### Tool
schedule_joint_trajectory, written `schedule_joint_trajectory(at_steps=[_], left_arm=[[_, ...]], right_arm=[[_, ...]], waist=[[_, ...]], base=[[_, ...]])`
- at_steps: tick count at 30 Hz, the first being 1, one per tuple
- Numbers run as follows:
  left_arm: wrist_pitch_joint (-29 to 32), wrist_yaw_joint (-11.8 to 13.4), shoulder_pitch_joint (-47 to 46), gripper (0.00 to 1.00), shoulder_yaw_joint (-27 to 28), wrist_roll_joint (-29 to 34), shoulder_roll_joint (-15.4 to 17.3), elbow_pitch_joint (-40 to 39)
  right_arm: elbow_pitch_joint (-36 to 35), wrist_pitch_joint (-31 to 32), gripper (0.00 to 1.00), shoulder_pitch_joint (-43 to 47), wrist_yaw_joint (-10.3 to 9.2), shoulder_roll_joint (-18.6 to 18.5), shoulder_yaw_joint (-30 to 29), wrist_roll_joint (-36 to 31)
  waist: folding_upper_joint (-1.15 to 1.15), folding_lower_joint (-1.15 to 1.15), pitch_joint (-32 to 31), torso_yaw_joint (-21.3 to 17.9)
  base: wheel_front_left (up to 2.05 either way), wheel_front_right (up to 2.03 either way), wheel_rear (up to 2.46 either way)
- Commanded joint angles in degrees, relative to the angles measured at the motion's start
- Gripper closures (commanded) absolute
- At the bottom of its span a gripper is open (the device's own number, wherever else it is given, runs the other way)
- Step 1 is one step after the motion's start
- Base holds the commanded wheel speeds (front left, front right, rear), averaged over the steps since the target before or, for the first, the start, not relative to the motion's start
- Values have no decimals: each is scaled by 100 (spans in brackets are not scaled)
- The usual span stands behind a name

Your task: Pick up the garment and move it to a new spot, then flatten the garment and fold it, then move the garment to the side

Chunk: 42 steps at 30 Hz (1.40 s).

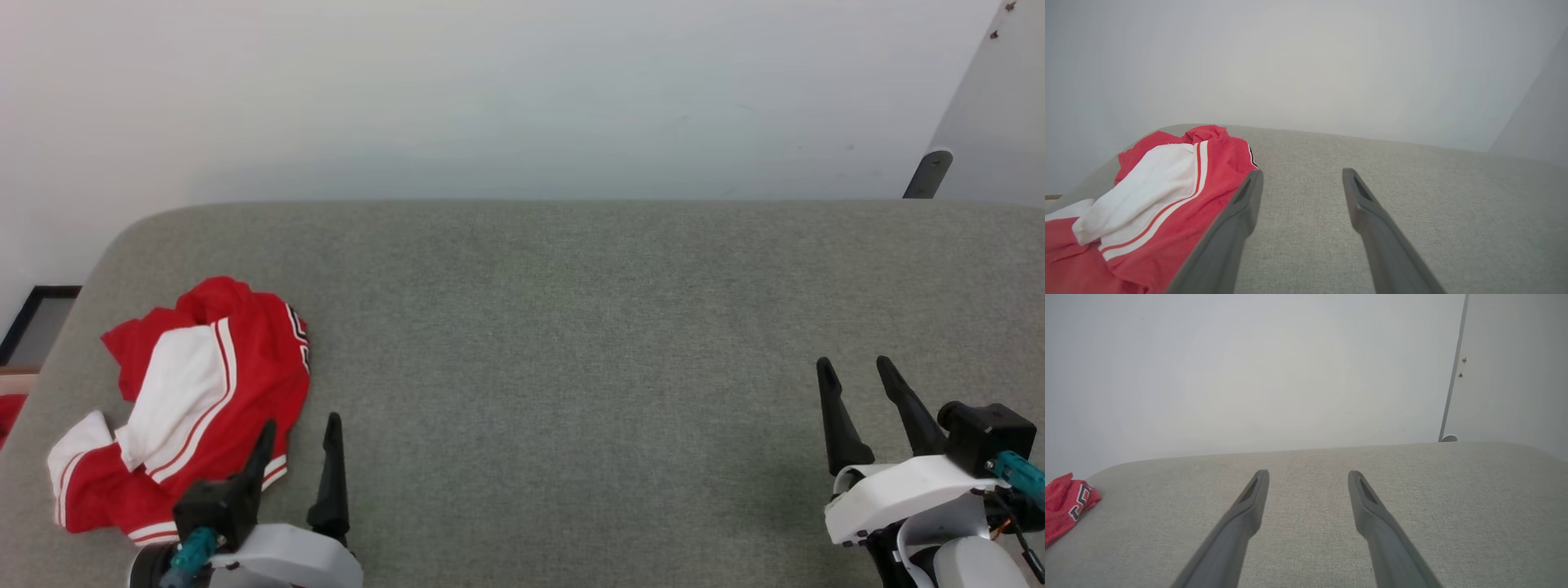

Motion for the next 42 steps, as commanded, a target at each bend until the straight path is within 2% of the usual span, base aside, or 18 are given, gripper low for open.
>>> schedule_joint_trajectory(at_steps=[1,18,25,34,38,42], left_arm=[[-46,37,32,0,-8,109,31,-36],[-245,-46,17,0,19,734,19,105],[-319,-262,2,0,201,624,-137,228],[-408,-367,-1,0,278,983,-175,302],[-398,-379,-24,0,328,977,-227,383],[-398,-351,-6,0,361,1009,-259,455]], right_arm=[[-6,-41,0,-63,3,19,-21,-147],[154,-282,0,-34,4,146,-127,-795],[179,-380,0,27,4,188,-162,-927],[246,-491,0,32,4,198,-147,-1243],[220,-511,0,52,4,191,-102,-1148],[198,-521,0,110,4,166,27,-1079]], waist=[[0,0,-1,-2],[0,0,10,-14],[0,0,-2,-17],[0,0,-21,-6],[0,0,-27,119],[0,0,-18,441]], base=[[0,0,0],[0,0,0],[0,0,0],[0,0,0],[0,0,0],[0,0,0]])
